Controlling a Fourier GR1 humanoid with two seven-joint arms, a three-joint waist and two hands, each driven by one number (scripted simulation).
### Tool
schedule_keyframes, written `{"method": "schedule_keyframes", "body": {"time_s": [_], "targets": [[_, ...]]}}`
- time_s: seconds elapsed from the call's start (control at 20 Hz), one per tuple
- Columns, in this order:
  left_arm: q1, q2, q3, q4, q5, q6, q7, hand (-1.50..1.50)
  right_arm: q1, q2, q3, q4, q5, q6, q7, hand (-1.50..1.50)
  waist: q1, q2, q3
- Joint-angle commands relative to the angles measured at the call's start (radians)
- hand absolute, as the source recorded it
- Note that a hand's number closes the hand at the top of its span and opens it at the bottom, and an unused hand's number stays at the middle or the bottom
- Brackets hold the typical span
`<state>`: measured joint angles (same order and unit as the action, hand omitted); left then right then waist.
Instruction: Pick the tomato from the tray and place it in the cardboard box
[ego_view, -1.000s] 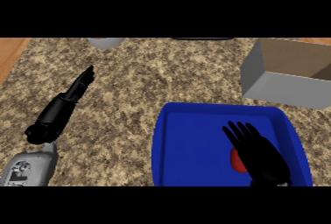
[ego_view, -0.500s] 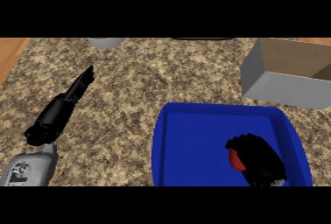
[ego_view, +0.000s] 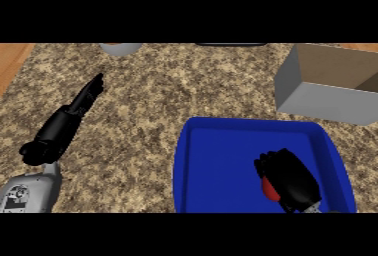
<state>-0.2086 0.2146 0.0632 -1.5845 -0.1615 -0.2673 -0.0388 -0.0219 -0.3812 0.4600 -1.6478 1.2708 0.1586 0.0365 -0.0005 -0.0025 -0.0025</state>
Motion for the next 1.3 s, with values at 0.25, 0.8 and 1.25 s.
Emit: {"method": "schedule_keyframes", "body": {"time_s": [0.25,0.8,1.25], "targets": [[0.003,-0.003,0.0,0.016,-0.001,-0.005,-0.037,0.0,0.01,-0.08,0.106,-0.104,-0.192,-0.049,-0.425,1.5,0.011,0.005,0.003],[0.02,-0.025,-0.014,-0.019,-0.024,0.017,0.004,0.0,-0.007,-0.237,-0.205,-0.423,-0.549,0.059,-0.648,1.5,-0.005,0.0,0.002],[-0.004,0.003,0.007,-0.011,0.007,-0.024,0.006,0.0,-0.118,-0.107,-0.508,-0.355,-0.817,0.147,-0.266,1.5,0.001,0.001,0.002]]}}
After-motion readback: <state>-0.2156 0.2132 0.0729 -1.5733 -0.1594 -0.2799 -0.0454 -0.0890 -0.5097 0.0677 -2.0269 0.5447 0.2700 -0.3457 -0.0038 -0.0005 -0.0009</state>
